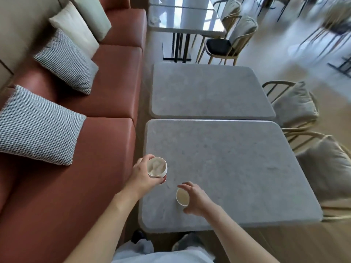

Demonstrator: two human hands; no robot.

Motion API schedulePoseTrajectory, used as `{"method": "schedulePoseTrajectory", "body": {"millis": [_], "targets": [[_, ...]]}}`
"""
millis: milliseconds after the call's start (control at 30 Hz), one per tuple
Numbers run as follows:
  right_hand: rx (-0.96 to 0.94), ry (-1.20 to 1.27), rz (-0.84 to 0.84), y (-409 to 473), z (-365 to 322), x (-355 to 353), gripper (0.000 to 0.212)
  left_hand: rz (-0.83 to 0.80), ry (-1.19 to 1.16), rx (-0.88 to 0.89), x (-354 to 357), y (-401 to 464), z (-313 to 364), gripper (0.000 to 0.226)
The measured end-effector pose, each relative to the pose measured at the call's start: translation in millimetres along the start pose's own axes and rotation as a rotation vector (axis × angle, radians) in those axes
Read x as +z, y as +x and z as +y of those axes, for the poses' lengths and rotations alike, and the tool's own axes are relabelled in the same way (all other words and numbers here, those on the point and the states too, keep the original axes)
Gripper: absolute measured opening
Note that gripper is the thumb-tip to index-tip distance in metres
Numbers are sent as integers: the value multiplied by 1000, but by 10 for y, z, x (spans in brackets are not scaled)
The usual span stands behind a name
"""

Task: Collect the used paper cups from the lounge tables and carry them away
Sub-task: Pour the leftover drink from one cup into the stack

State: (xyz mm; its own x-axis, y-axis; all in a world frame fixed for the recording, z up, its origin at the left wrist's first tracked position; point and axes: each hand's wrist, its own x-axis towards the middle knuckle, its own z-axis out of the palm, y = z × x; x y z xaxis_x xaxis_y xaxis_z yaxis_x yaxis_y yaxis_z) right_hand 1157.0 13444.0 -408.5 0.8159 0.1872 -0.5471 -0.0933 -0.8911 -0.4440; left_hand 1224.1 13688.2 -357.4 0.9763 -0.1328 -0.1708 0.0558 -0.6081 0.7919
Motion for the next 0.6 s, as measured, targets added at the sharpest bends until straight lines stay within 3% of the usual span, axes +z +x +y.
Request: {"method": "schedulePoseTrajectory", "body": {"millis": [233, 433, 600], "targets": [[22, 21, 60, -110, 240, 178, 86, -146, 71, -15, 443, -129, -32, 75], [11, 37, 153, -204, 525, 129, 82, -159, 120, -65, 773, -333, -48, 76], [131, 167, 299, -291, 872, -33, 72, -148, 142, -111, 1164, -396, 49, 74]]}}
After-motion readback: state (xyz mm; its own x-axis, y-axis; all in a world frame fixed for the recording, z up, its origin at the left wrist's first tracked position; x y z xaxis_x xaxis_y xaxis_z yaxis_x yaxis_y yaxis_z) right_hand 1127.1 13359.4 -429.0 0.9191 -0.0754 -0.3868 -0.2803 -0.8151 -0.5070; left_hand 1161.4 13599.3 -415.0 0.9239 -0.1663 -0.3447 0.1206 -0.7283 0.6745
